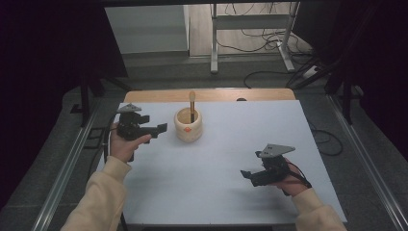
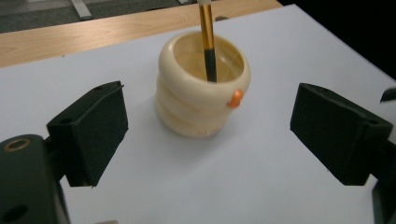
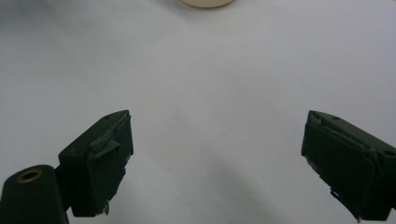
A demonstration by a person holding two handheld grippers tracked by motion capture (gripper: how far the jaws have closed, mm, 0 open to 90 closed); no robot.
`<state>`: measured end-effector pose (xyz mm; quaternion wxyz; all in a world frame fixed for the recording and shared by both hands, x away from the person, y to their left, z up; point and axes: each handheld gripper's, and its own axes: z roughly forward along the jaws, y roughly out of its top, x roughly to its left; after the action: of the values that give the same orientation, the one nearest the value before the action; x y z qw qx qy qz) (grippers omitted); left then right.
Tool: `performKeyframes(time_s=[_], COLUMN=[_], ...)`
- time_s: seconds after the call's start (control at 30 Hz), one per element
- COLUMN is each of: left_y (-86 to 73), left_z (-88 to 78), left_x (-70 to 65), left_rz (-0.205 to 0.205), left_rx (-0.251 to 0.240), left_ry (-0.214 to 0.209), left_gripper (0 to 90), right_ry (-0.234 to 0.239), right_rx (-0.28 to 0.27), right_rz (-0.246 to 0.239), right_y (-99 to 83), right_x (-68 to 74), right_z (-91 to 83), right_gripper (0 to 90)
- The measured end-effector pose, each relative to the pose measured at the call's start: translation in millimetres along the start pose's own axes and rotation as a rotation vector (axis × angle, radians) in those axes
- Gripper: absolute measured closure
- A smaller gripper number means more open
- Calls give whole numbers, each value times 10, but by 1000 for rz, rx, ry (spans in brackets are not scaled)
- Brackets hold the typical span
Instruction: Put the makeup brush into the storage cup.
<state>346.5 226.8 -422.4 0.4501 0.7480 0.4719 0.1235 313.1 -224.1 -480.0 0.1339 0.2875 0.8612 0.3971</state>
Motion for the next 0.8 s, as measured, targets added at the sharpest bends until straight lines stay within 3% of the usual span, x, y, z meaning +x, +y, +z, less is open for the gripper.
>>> performKeyframes(time_s=[0.43, 0.63, 0.8], left_y=[-591, -876, -1107], left_z=[-253, -334, -399], left_x=[-35, -52, -91], left_rz=[25, 60, 65], left_rx=[20, 55, 82], left_ry=[-18, 18, 16], left_gripper=[128, 130, 130], right_ry=[-43, -69, -109], right_rx=[-5, -19, -32], right_rz=[24, 65, 111], right_y=[-27, -96, -198], right_x=[-60, -119, -192], right_z=[-35, -127, -250], right_gripper=[94, 95, 98])
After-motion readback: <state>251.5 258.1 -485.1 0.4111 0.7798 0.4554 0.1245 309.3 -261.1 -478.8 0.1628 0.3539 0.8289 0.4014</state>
